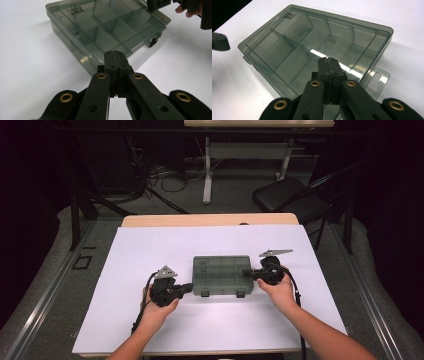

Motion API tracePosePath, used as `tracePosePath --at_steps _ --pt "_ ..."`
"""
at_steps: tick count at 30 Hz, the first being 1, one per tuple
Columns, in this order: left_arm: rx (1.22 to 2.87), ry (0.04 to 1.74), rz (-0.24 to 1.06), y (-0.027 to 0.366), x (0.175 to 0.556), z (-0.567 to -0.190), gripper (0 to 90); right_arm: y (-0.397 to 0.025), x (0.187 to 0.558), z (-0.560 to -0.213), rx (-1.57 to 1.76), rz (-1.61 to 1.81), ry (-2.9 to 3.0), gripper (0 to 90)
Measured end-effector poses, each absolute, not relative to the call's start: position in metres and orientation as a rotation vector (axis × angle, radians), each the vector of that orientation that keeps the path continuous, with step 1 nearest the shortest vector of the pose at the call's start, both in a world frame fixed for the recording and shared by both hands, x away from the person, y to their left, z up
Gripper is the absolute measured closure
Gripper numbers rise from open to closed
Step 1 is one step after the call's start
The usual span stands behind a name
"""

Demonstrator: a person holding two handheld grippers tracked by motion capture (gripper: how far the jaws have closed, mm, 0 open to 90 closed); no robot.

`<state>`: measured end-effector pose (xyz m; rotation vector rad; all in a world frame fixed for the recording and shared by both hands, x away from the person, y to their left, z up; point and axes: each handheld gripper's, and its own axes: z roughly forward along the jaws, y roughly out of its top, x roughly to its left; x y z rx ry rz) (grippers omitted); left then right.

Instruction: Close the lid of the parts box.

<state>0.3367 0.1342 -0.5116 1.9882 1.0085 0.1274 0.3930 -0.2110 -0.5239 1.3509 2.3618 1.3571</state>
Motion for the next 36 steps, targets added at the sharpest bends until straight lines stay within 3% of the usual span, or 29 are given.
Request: tracePosePath --at_steps 10,30,36 --pt "2.021 1.015 0.125 0.117 0.358 -0.515 90.0 -0.212 0.392 -0.524 1.356 1.359 2.361 90.0" --pt "2.03 1.027 0.131 0.114 0.358 -0.523 90.0 -0.208 0.39 -0.524 1.334 1.317 2.386 90.0" --pt "2.046 1.039 0.149 0.115 0.358 -0.519 85.1 -0.206 0.385 -0.52 1.289 1.263 2.376 88.7"
